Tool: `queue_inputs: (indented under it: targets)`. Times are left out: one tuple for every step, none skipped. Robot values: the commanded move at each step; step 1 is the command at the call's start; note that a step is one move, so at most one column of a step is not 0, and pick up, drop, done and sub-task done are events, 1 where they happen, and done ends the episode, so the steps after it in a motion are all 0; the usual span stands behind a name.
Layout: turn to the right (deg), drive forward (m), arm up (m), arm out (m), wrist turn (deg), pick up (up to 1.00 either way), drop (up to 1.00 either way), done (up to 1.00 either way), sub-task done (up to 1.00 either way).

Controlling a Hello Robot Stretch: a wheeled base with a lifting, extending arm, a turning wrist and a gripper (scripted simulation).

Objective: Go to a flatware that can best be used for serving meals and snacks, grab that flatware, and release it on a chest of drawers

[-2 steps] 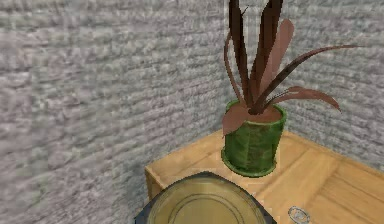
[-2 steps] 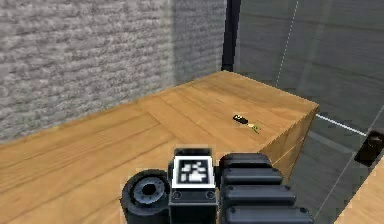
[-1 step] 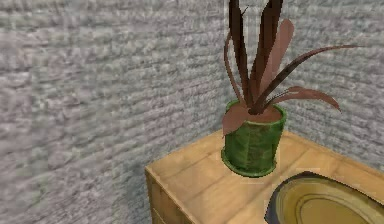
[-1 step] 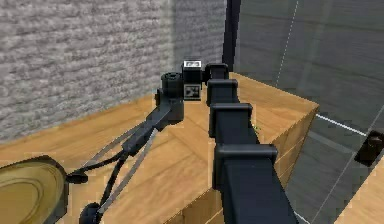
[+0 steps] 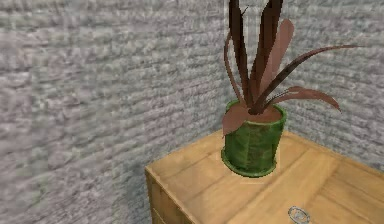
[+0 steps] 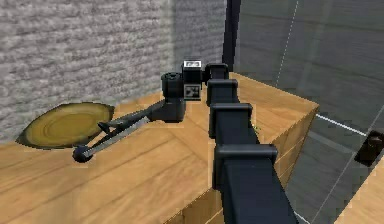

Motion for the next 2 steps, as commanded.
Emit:
queue_inputs:
  targets:
    - [0.0, 0.0, 0.0, 0.0, 45.0, 0.0, 0.0, 0.0, 0.0]
    - [0.0, 0.0, 0.0, 0.0, 15.0, 0.0, 0.0, 0.0, 0.0]
